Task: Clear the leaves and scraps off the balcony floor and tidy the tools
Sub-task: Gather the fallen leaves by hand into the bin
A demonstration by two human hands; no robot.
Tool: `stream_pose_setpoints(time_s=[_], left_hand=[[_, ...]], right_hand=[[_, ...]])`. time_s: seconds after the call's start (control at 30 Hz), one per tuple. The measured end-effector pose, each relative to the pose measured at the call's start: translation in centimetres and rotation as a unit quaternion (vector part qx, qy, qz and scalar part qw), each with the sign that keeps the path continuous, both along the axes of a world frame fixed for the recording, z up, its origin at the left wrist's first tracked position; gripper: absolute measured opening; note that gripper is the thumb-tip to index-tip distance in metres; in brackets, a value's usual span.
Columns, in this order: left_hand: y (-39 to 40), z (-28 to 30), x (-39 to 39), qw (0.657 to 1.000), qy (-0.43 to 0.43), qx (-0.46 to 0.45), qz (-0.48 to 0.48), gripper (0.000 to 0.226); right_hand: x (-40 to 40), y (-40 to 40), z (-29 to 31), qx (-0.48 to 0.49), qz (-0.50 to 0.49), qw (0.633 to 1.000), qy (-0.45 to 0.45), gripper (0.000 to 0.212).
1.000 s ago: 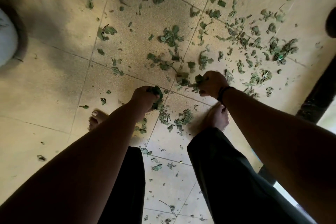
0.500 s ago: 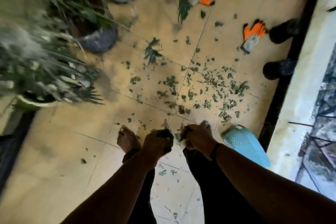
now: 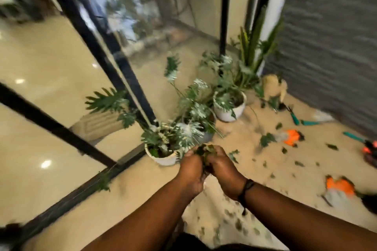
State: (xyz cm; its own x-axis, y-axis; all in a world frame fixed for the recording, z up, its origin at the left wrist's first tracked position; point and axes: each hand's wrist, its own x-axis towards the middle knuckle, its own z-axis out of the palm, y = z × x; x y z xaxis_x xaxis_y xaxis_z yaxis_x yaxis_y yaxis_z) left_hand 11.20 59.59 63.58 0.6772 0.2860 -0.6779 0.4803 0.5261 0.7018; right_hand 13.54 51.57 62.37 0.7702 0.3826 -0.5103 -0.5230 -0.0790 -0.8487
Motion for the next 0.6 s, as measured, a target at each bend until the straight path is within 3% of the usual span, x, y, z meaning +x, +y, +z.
stream_pose_setpoints(time_s=[0.07,0.23,0.4,0.5,0.6], left_hand=[[-0.1,3.9,-1.6,0.998,-0.044,0.016,0.048,0.026],[0.0,10.4,-6.8,0.981,-0.134,0.088,0.111,0.012],[2.2,14.1,-12.9,0.952,-0.194,-0.019,0.234,0.039],[4.3,15.1,-17.4,0.892,-0.216,-0.144,0.370,0.061],[6.6,15.1,-23.6,0.843,-0.236,-0.185,0.446,0.062]], right_hand=[[-0.6,1.2,3.8,0.036,-0.010,0.999,-0.020,0.015],[-3.4,4.7,9.1,0.104,-0.048,0.993,-0.022,0.016],[-9.3,8.4,11.2,0.157,-0.004,0.987,0.021,0.019],[-14.1,10.2,12.4,0.208,0.016,0.971,0.114,0.023],[-20.5,12.2,13.2,0.252,0.058,0.946,0.196,0.023]])
